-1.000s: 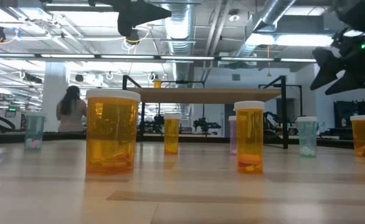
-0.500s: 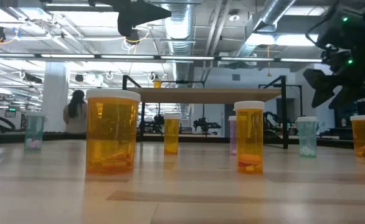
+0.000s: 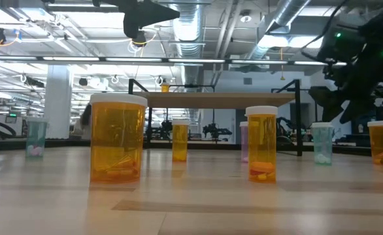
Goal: Pick and place medicine bottles onto shelf by color
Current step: Put the top small pink pill bottle on the shelf
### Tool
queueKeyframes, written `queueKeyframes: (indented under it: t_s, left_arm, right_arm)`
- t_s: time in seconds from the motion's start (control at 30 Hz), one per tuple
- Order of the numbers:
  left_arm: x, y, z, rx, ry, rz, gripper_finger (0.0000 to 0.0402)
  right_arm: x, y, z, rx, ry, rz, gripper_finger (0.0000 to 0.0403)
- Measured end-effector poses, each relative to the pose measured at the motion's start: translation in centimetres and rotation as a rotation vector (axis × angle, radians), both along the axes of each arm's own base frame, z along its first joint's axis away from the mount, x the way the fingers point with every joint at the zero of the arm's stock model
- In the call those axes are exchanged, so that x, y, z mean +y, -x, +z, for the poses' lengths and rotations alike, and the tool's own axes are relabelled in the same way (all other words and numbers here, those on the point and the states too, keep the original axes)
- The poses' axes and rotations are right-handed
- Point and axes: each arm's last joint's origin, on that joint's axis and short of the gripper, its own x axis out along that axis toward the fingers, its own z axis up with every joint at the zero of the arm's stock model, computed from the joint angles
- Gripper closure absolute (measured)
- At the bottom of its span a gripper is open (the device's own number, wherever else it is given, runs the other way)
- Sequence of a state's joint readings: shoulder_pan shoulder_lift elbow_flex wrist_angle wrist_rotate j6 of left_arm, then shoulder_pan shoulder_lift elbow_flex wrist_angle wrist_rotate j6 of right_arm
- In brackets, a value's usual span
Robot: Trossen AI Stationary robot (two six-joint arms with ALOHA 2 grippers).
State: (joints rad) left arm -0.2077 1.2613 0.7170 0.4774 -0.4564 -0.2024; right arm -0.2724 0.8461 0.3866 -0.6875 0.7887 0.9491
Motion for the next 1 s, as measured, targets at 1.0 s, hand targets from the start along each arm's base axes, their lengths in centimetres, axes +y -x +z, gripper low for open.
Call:
queueKeyframes:
  t_s: [1.0]
  left_arm:
    - [0.0,0.0,0.0,0.002,-0.001,-0.001,0.0175]
  right_arm:
    - [-3.8,-1.6,-2.5,0.138,-0.076,-0.046,0.0143]
